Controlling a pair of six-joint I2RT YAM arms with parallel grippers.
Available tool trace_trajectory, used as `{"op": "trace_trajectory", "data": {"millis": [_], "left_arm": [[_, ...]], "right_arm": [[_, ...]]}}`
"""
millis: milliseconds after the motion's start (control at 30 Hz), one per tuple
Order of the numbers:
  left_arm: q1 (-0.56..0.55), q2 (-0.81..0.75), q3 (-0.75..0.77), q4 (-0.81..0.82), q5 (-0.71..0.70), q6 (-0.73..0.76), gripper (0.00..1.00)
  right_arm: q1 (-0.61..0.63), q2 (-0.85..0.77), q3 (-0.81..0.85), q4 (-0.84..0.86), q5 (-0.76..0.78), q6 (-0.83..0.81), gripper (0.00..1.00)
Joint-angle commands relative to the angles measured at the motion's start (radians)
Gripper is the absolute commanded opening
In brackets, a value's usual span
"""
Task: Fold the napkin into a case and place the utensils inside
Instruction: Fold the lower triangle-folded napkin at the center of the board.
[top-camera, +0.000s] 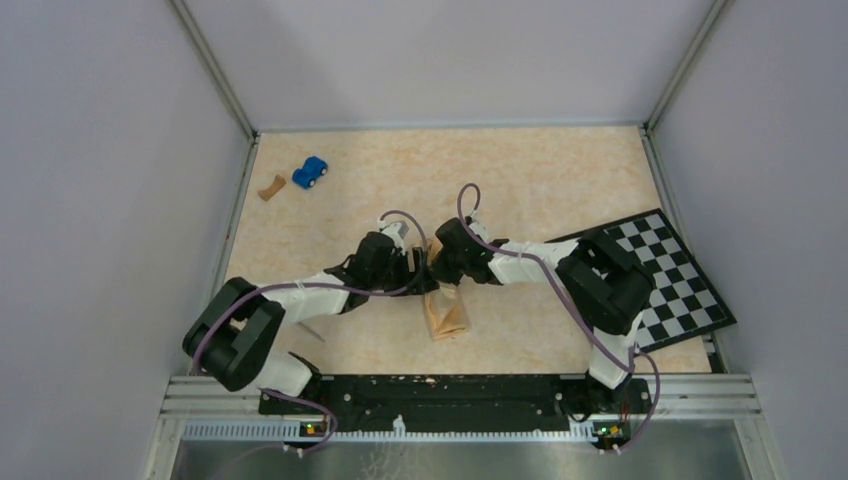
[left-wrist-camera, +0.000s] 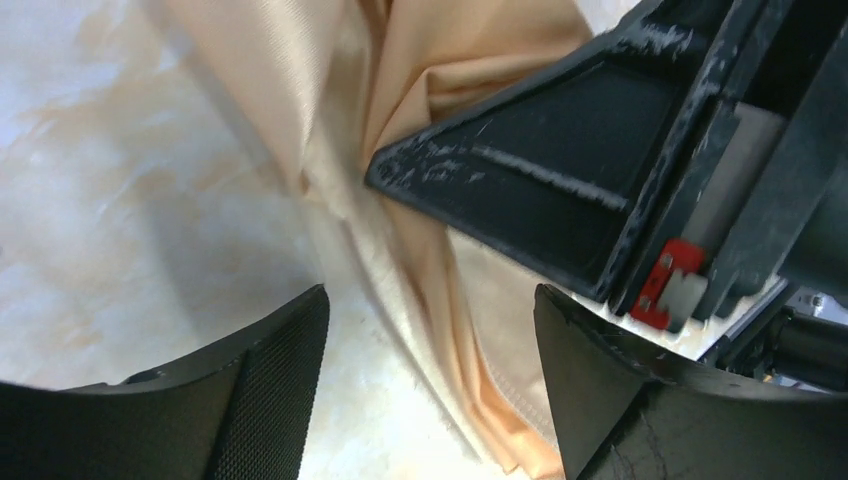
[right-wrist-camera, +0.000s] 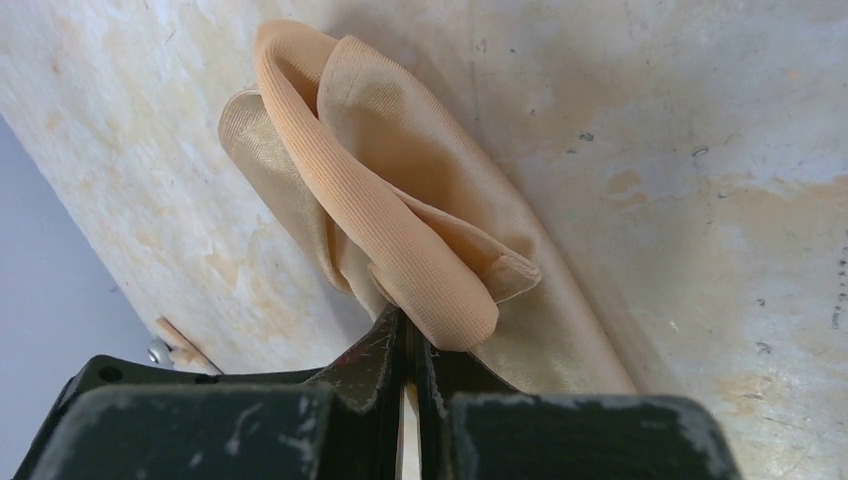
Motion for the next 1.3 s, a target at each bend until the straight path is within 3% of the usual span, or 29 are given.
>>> {"op": "trace_trajectory", "data": {"millis": [0, 200, 333, 367, 567, 733, 867, 967, 1267], "left_arm": [[-0.038, 0.113, 0.079, -0.085, -0.07, -0.017, 0.76], [-0.037, 0.143, 0.065, -0.152, -0.19, -0.061, 0.41], [-0.036, 0.171, 0.063, -0.168, -0.223, -0.064, 0.26], [-0.035, 0.167, 0.053, -0.155, -0.222, -0.066, 0.24], [-0.036, 0.122, 0.014, -0.109, -0.188, -0.078, 0.2], [-0.036, 0.099, 0.011, -0.091, -0.158, -0.079, 0.19], [-0.036, 0.079, 0.007, -0.089, -0.143, -0.083, 0.18], [-0.036, 0.079, 0.01, -0.087, -0.139, -0.085, 0.18], [-0.036, 0.085, 0.018, -0.079, -0.127, -0.084, 0.16]], "right_arm": [[0.014, 0.004, 0.003, 0.022, -0.008, 0.016, 0.0], [0.012, -0.019, 0.001, 0.022, -0.037, 0.012, 0.0], [-0.006, -0.047, -0.024, 0.051, -0.075, -0.011, 0.0], [-0.018, -0.057, -0.034, 0.058, -0.113, -0.036, 0.04], [-0.124, -0.215, -0.185, 0.256, -0.35, -0.293, 0.51], [-0.212, -0.357, -0.301, 0.265, -0.477, -0.45, 0.75], [-0.293, -0.35, -0.337, 0.35, -0.587, -0.493, 0.8], [-0.306, -0.267, -0.251, 0.34, -0.62, -0.55, 0.8], [-0.306, -0.085, -0.105, 0.313, -0.633, -0.584, 0.76]]}}
